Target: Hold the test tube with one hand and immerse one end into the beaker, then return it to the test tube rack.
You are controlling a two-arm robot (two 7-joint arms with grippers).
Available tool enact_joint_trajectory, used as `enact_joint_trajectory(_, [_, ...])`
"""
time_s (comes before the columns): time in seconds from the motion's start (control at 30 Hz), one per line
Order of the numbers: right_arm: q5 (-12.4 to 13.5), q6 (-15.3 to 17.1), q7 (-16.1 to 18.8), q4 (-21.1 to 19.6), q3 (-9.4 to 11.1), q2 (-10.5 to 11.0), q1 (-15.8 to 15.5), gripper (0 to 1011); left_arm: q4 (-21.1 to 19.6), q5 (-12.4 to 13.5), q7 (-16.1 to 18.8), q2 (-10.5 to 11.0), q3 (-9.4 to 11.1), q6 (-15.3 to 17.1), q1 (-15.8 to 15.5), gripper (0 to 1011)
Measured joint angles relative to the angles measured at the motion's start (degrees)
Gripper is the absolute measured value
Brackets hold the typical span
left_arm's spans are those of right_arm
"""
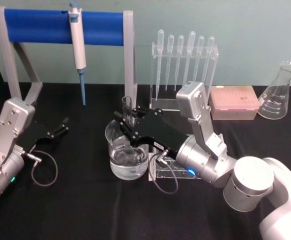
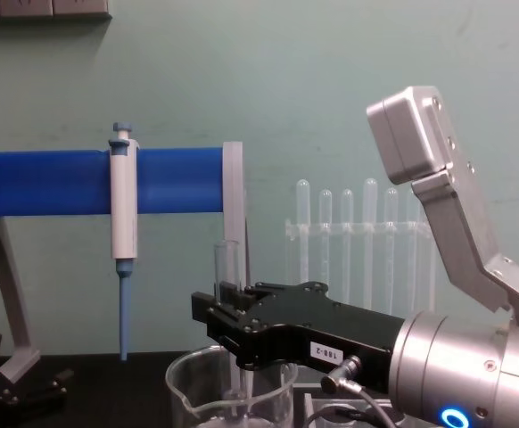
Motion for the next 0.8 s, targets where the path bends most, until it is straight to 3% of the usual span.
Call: enact_joint_trajectory(0.8, [0.02,0.07,-0.01,-0.06,-0.04,0.08,0.1,227,0.0,0.0,0.0,0.0,0.0,0.0,0.0,1000])
